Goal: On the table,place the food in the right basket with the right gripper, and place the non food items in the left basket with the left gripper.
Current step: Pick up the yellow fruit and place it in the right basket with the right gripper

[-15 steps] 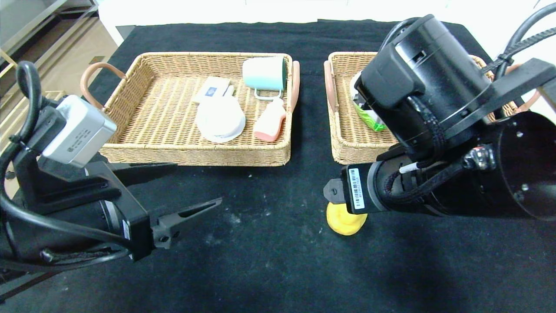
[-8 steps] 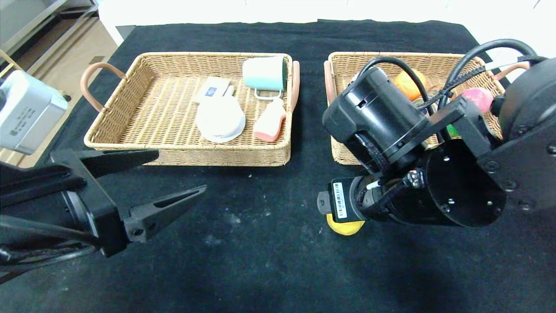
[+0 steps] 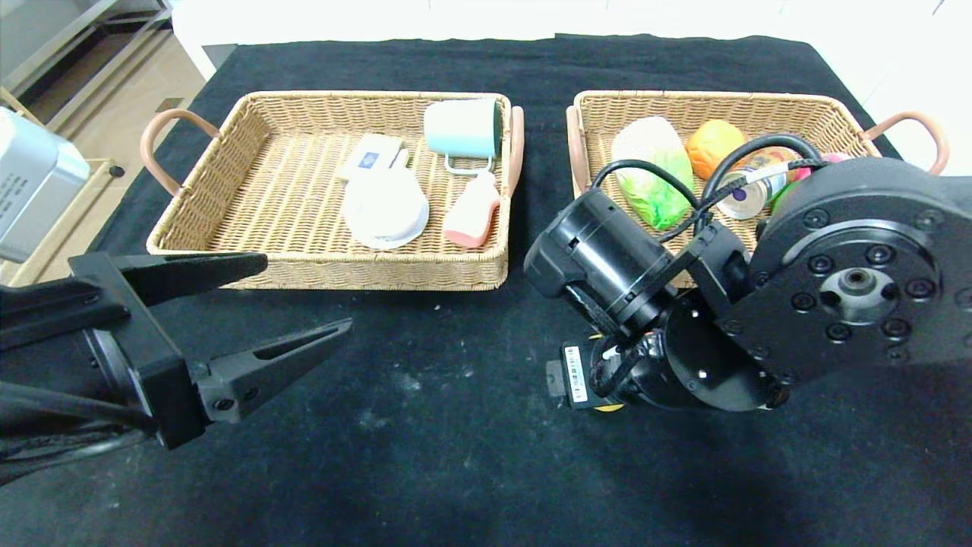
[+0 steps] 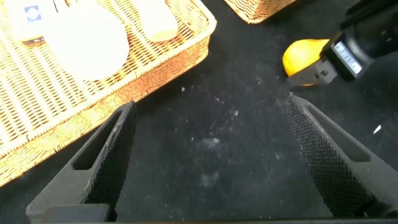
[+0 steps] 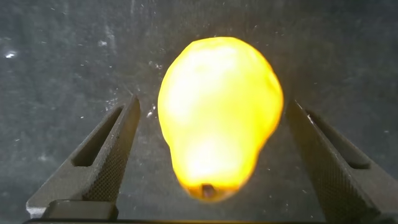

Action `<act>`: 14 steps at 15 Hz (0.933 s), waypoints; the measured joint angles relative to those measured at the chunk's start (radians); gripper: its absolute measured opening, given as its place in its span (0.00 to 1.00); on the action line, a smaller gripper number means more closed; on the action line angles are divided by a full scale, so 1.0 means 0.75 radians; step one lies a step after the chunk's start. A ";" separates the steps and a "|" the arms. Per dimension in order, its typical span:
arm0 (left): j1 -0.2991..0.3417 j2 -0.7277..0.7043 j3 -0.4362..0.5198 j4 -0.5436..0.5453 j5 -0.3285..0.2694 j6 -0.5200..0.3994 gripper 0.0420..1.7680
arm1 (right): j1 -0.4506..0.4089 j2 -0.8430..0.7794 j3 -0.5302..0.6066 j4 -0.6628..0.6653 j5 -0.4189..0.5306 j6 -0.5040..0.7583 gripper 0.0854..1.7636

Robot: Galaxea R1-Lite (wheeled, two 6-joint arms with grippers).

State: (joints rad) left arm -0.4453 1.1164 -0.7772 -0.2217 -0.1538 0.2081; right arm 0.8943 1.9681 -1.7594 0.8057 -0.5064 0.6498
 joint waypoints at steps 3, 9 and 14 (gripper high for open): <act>-0.001 0.003 0.000 -0.001 -0.001 0.000 0.97 | -0.006 0.022 0.000 0.000 0.000 0.003 0.97; -0.003 0.007 -0.001 -0.001 -0.001 0.001 0.97 | -0.008 0.036 -0.005 -0.001 0.000 0.003 0.67; -0.005 0.009 0.001 -0.001 0.000 0.002 0.97 | -0.006 0.036 0.000 -0.002 0.003 0.002 0.65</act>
State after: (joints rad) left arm -0.4487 1.1232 -0.7764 -0.2226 -0.1538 0.2096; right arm 0.8898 1.9949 -1.7591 0.8043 -0.5040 0.6513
